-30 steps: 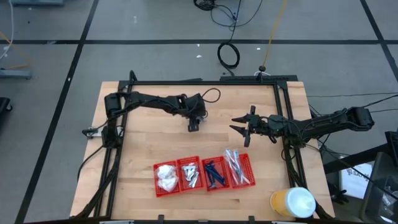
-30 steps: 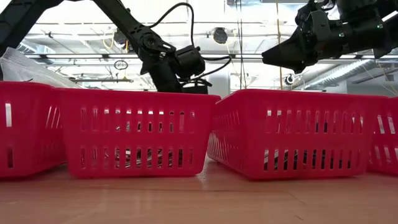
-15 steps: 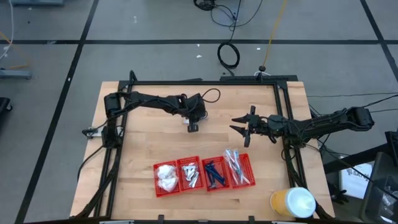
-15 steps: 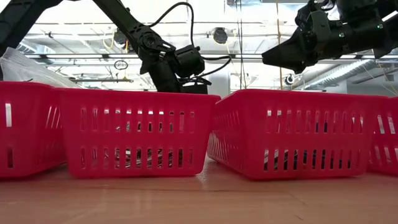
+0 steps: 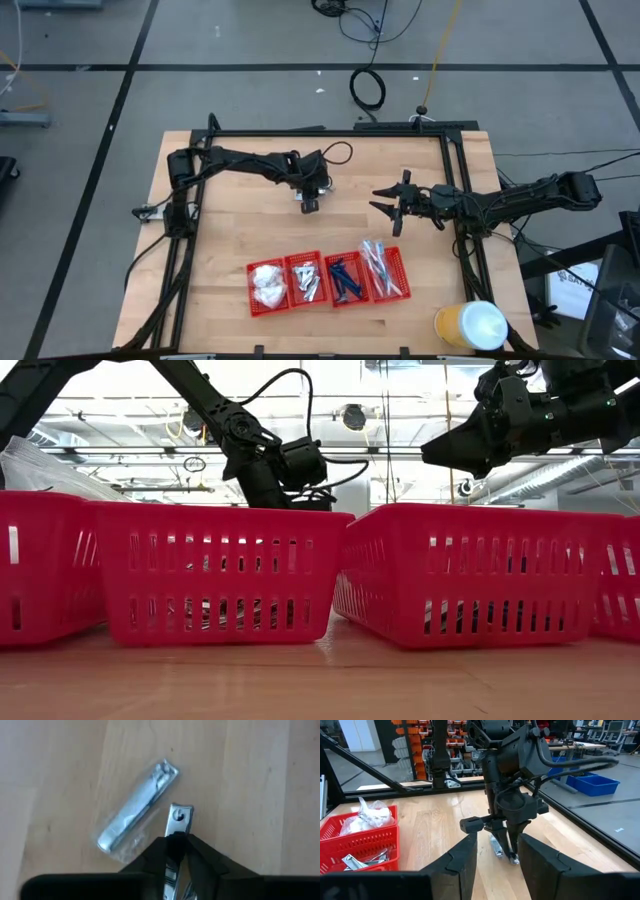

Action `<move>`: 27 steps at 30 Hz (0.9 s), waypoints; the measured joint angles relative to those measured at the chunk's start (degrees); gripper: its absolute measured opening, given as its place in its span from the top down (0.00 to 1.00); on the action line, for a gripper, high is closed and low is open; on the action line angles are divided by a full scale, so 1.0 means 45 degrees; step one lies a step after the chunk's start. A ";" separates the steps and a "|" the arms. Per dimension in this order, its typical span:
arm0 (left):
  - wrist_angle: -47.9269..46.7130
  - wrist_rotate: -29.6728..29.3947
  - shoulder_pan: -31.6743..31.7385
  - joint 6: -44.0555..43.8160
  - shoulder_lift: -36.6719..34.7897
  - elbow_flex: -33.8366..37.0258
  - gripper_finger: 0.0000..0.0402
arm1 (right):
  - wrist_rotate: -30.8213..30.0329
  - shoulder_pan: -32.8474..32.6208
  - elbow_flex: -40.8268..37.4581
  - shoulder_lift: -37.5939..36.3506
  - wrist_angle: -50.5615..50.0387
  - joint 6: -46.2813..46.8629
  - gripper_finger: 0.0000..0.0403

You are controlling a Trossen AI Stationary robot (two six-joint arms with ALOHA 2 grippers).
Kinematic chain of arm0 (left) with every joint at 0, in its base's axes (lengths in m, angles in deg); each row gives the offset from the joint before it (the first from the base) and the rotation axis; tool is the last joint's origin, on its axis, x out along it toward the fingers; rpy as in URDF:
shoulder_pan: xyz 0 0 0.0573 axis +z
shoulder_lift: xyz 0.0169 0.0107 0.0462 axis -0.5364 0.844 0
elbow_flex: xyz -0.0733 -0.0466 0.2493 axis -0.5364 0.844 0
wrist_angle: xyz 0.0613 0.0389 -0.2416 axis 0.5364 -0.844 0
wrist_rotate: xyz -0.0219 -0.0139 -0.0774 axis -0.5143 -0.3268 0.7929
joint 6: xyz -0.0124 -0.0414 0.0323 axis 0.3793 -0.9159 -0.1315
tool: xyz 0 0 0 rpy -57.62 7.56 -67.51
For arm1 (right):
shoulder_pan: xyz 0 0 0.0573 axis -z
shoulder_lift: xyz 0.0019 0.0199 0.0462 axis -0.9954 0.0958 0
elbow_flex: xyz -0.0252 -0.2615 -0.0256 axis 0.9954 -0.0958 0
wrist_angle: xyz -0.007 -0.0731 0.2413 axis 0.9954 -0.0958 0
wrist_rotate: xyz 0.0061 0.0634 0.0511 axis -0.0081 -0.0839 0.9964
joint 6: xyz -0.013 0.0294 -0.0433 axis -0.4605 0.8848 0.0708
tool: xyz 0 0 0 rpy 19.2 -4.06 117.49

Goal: Pick & Place Travel size toiletries
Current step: Put the silver nail cutter into the middle left red bin

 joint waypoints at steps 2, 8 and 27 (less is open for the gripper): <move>-0.0210 -0.0006 -0.0013 0.0020 0.0014 0.0000 0.76 | 0.0005 0.0000 0.0000 0.0000 0.0000 0.0000 0.68; -0.0205 -0.0002 -0.0015 0.0105 0.0024 0.0169 0.61 | 0.0005 0.0000 0.0000 0.0000 0.0000 0.0000 0.68; 0.0263 0.0903 -0.0006 0.0754 0.0578 0.0335 0.91 | 0.0005 0.0000 0.0000 0.0005 0.0000 0.0097 0.68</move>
